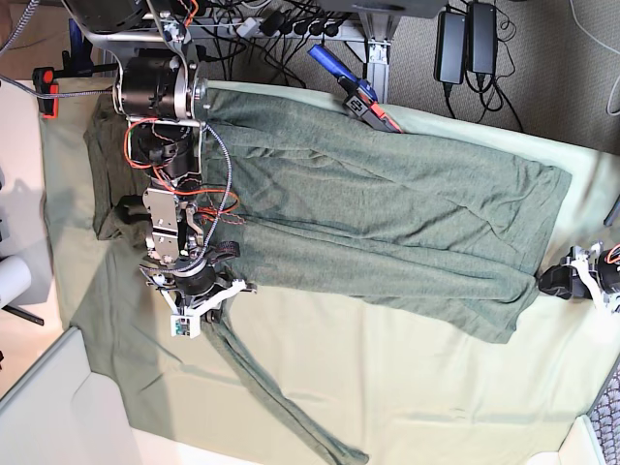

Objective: Fold the T-shirt properly

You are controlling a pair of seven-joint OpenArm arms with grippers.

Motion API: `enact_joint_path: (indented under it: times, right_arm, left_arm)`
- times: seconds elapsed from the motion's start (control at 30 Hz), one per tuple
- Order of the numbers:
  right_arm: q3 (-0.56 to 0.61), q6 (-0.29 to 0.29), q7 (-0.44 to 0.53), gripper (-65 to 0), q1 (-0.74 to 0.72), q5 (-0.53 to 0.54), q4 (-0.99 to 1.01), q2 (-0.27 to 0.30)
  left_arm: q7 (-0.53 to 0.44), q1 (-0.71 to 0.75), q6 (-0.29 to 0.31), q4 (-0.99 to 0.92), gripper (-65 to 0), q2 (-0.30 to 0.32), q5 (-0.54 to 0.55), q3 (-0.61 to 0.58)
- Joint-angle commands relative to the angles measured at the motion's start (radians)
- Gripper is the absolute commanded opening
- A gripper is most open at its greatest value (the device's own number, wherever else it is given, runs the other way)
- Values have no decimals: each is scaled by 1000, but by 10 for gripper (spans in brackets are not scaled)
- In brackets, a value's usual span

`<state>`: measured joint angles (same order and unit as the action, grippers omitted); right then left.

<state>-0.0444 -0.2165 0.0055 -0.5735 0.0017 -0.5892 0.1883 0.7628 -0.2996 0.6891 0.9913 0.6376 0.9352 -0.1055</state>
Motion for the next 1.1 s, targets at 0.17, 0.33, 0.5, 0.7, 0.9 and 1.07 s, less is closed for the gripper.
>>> enact_joint_path:
  times: [0.17,0.33,0.5,0.7,0.9,1.07]
  right_arm:
    - [0,-2,-87,-650,97,23,-270,17]
    - [0,-4,-181,-650,273,122,-583,66]
    - [0,-4,-225,-650,442,175,-834,128]
    - [0,-5,-228,-650,607,179,-1023,159]
    - [0,-8,-227,-650,704,178,-1088,158]
    - [0,-8,-228,-650,721,178,-1087,158]
  left_arm:
    - [-18,-25,9,18,-379,31,19,7]
    - [-21,-25,9,18,-379,30,19,7]
    - [-25,-25,9,18,-379,30,18,7]
    - [-26,-25,9,18,-379,29,19,7]
    - [-26,-25,9,18,-379,30,19,7]
    - [-35,-25,9,18,-379,28,19,7]
